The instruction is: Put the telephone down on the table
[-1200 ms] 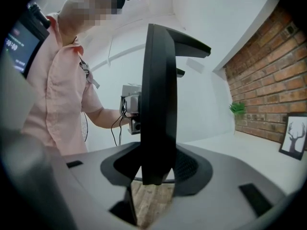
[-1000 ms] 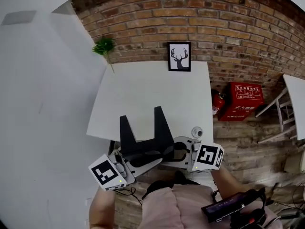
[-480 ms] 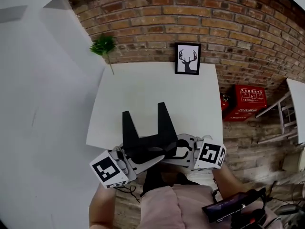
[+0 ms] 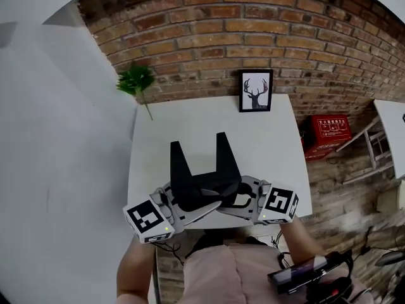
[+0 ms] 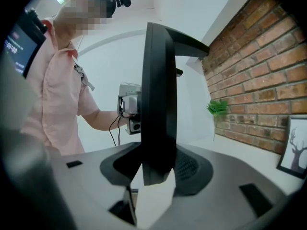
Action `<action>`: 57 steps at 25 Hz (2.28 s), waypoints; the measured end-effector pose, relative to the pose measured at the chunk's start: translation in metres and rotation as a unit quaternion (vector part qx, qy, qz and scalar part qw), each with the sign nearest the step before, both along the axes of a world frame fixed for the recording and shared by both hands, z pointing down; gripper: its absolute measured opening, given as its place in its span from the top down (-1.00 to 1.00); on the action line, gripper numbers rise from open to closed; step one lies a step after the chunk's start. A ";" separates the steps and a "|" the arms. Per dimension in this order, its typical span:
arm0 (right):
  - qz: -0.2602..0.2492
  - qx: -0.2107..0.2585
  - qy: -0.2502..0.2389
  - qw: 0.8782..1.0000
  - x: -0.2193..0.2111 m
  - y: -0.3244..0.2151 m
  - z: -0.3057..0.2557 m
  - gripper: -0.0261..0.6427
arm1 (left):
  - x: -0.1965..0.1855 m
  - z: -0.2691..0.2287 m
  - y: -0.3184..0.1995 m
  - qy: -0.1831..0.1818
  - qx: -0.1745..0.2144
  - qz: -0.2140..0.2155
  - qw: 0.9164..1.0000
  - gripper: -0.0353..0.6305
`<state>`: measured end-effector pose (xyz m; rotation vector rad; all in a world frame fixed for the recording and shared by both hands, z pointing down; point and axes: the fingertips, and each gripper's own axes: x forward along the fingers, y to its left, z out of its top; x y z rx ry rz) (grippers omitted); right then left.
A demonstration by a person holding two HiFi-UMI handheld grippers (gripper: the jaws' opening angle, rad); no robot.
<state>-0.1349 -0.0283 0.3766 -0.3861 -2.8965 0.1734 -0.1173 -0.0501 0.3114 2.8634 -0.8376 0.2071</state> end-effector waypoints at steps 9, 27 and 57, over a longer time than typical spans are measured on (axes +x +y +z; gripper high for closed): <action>0.064 0.040 -0.012 0.997 -0.048 -0.036 -0.025 0.37 | -0.045 -0.026 -0.028 -0.008 0.032 0.061 0.998 0.40; 0.112 -0.006 0.044 0.993 -0.058 -0.073 0.009 0.37 | -0.060 0.007 -0.071 0.037 -0.012 0.110 0.993 0.40; 0.132 -0.131 0.101 0.977 -0.029 -0.083 0.111 0.33 | -0.051 0.135 -0.088 0.092 -0.182 0.091 0.975 0.41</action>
